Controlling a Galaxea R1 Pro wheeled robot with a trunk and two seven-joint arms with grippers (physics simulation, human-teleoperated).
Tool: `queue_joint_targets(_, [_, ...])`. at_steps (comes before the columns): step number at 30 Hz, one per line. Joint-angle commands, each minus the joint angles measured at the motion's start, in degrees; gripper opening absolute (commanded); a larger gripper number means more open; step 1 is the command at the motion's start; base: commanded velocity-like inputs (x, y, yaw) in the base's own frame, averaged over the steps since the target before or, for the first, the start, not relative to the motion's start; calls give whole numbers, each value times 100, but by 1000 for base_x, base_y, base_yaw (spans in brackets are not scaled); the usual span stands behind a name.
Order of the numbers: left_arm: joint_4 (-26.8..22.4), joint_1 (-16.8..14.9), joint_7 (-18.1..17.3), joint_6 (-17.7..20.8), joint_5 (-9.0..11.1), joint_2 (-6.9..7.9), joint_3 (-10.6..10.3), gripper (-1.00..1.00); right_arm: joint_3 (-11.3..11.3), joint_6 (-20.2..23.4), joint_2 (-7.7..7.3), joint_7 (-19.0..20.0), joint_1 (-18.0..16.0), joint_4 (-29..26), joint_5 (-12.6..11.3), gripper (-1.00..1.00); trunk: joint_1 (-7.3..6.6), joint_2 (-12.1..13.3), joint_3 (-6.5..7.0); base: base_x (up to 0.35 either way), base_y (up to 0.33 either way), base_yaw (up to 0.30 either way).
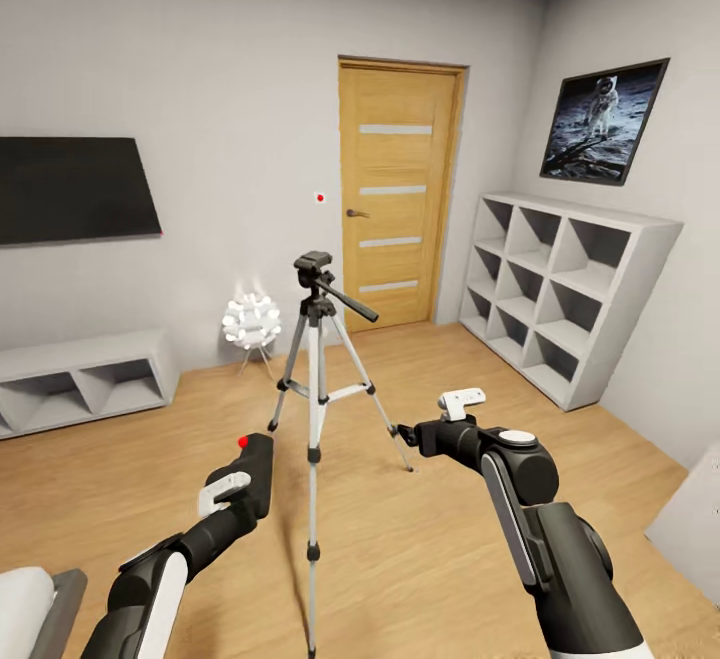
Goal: Attach the digital camera to the camera tripod in the bedroom.
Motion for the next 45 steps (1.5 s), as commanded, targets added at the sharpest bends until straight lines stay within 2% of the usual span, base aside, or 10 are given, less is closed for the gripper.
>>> queue_joint_targets(1, [-6,-5,-43,41,8,-5,18,-100,1,28,4,15,-7,-4,14,100,5,-13,-13,101,305,-278])
queue_joint_targets(23, [-6,-4,-36,36,0,-5,44,-100,6,28,0,16,-6,-4,14,100,5,-13,-13,100,309,-278])
queue_joint_targets(25, [-8,-2,-37,34,5,-5,132,-100,6,28,-2,16,-6,-4,14,100,5,-13,-13,67,314,-278])
queue_joint_targets(27, [-30,3,-44,33,15,-5,339,-100,6,28,-3,16,-6,-4,14,100,5,-13,-13,34,315,-278])
queue_joint_targets(30, [-90,39,-49,38,25,-5,787,-100,6,28,-2,12,-6,-4,14,100,5,-13,-13,15,316,-278])
queue_joint_targets(32, [-97,52,-50,39,26,-3,986,-100,0,30,-3,14,-6,-4,14,100,5,-13,-13,7,316,-278])
queue_joint_targets(34, [-100,58,-51,40,21,9,1100,-100,-15,32,-7,14,-6,-4,14,100,5,-13,-13,3,316,-278])
queue_joint_targets(35, [-102,63,-47,40,26,57,1179,-100,-32,35,-12,15,-6,-4,13,100,5,-13,-13,1,317,-278])
queue_joint_targets(45, [-102,64,-43,41,26,81,1211,-100,0,37,-55,38,157,-4,-32,100,5,-13,-13,0,317,-274])
